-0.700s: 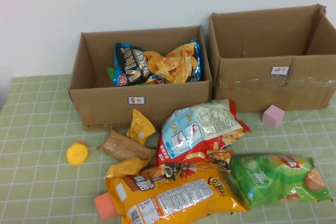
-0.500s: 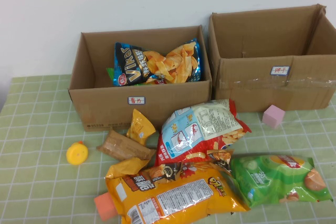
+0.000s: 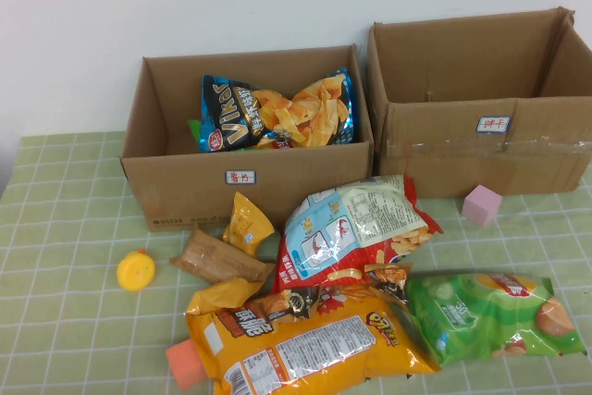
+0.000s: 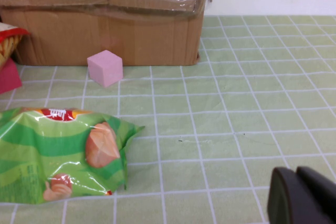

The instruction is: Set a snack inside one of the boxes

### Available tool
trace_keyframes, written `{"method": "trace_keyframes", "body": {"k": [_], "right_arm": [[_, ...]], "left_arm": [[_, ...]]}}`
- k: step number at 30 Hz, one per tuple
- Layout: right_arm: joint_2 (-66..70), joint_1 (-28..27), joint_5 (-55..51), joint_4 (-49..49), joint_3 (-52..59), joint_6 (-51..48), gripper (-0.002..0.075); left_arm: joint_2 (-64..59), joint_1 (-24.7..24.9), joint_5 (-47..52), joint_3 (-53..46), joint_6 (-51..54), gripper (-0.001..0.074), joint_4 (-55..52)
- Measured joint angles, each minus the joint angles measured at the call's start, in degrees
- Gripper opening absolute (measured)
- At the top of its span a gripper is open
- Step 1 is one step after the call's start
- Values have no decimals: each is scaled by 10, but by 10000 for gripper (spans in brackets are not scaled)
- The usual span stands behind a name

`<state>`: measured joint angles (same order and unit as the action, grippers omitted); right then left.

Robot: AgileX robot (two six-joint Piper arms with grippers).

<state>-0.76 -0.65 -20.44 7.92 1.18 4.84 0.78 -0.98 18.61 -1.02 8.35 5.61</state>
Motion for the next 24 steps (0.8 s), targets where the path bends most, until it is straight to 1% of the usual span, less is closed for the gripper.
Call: {"method": "trace_keyframes", "body": {"k": [18,21,24], "right_arm": [[0,0,0,0,0,0,-2],[0,0,0,0,0,0,-2],[0,0,0,0,0,0,-2]], "left_arm": [[0,0,-7,0,10,-2,1],[0,0,-25,-1,10,-2,29],[0,0,-57,-2,0,-2,131]]}}
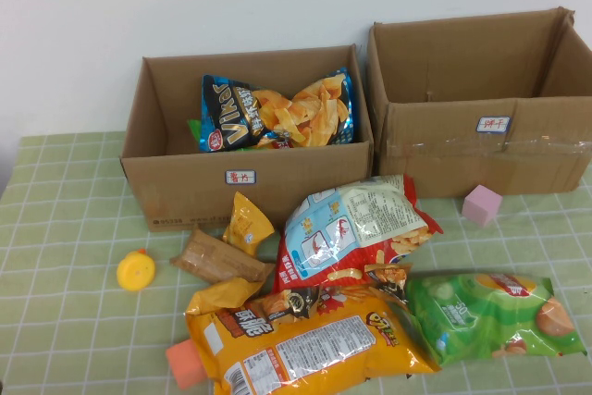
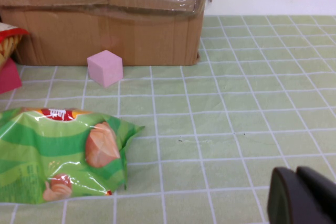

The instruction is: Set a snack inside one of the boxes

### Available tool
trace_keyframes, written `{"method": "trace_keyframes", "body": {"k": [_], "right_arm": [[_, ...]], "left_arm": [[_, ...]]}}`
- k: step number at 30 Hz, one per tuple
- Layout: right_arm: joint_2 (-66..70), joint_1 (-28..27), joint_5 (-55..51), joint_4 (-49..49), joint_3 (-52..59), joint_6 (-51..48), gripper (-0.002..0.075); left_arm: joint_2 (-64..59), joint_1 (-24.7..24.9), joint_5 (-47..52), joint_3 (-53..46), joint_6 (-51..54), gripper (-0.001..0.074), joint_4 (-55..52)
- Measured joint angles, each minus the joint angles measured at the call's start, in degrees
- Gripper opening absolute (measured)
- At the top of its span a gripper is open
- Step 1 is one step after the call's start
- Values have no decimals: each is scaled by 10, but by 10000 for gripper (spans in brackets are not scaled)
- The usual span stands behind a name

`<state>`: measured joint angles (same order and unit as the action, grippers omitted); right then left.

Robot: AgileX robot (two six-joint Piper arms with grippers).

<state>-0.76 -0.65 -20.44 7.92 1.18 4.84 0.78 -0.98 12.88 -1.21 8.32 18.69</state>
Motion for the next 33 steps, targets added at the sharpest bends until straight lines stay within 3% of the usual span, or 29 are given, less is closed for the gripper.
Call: {"method": "trace_keyframes", "body": {"k": [6,10,18,22,28,33], "right_arm": [[0,0,0,0,0,0,-2],[0,0,0,0,0,0,-2],[0,0,0,0,0,0,-2],[0,0,0,0,0,0,-2],[0,0,0,0,0,0,-2],[0,0,0,0,0,0,-2]], "left_arm": [[0,0,-68,0,-66,-2,356],[0,0,-122,0,-66,-2,448],[0,0,-163,0,-61,-2,523],[0,0,-136,16,30,-2,514],[-51,0,-6,125,184,-2,465],[-194,0,187,261,257,-2,325]]}}
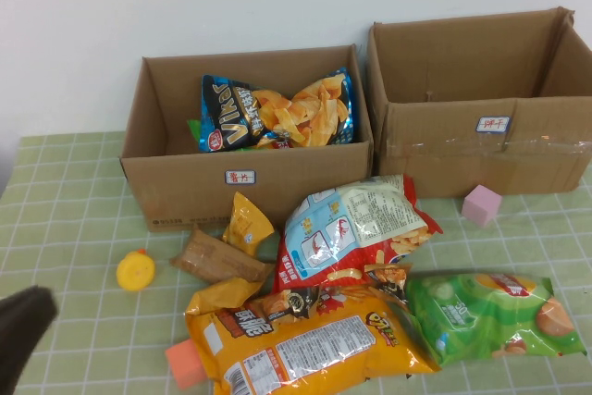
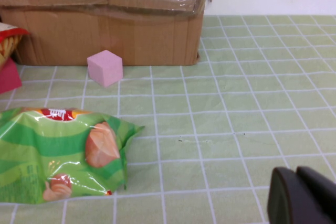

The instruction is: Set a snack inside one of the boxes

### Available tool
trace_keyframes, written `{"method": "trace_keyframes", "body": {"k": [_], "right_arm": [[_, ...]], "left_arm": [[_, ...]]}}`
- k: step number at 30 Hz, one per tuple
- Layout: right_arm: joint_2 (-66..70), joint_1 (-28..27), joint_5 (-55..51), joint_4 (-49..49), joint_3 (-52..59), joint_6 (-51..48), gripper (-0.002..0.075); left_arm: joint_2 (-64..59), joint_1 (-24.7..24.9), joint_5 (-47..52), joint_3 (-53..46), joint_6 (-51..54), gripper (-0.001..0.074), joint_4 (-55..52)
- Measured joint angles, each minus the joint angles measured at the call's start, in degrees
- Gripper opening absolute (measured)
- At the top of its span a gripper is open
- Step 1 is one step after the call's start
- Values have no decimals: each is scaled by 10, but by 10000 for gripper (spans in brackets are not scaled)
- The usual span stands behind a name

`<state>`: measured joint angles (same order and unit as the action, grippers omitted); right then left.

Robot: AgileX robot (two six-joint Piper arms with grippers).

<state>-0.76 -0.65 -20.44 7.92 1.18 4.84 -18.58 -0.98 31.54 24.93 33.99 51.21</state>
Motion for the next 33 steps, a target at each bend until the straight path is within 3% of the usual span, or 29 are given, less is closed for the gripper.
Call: {"method": "trace_keyframes", "body": {"k": [8,13,17,20,28,33], "right_arm": [[0,0,0,0,0,0,-2],[0,0,0,0,0,0,-2],[0,0,0,0,0,0,-2],[0,0,0,0,0,0,-2],[0,0,0,0,0,0,-2],[0,0,0,0,0,0,-2]], "left_arm": [[-269,22,121,160,34,-2,-178],[-411,135,124,227,30,-2,-236],[-503,245,133,283,-44,12,-362],[-577,311,160,335,-119,87,-449],[-763,384,255,482,-169,517,-499],[-832,409,274,551,-169,565,-509]]}}
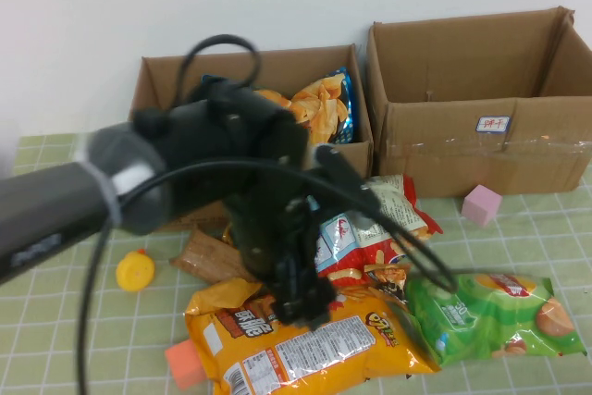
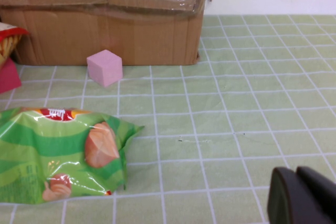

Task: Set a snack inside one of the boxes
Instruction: Pick up the biscuit

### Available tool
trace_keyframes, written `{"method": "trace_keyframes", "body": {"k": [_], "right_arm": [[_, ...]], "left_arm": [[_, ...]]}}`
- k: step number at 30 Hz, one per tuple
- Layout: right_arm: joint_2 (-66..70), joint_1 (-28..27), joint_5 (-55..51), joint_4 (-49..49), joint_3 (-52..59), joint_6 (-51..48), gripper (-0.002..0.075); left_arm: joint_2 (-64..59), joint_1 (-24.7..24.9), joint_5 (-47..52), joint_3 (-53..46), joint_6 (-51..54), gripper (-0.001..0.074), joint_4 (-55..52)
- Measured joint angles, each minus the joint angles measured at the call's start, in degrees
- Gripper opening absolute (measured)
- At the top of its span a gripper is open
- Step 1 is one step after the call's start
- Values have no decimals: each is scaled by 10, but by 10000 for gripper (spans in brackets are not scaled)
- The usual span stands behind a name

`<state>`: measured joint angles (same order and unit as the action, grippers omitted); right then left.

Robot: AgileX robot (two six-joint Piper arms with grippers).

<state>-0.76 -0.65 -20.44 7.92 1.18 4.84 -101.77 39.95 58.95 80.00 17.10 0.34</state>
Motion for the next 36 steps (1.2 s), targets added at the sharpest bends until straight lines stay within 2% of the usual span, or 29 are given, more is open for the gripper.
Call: {"method": "trace_keyframes", "body": {"k": [7,16,26,32,36], "right_arm": [[0,0,0,0,0,0,-2],[0,0,0,0,0,0,-2],[0,0,0,0,0,0,-2],[0,0,0,0,0,0,-2],[0,0,0,0,0,0,-2]], "left_arm": [[-48,25,29,60,1,569,-28],[-111,26,32,67,-3,569,-56],[-135,26,23,67,-101,569,-128],[-135,26,19,67,-108,564,-111],[-135,26,8,67,-108,536,-100]]}}
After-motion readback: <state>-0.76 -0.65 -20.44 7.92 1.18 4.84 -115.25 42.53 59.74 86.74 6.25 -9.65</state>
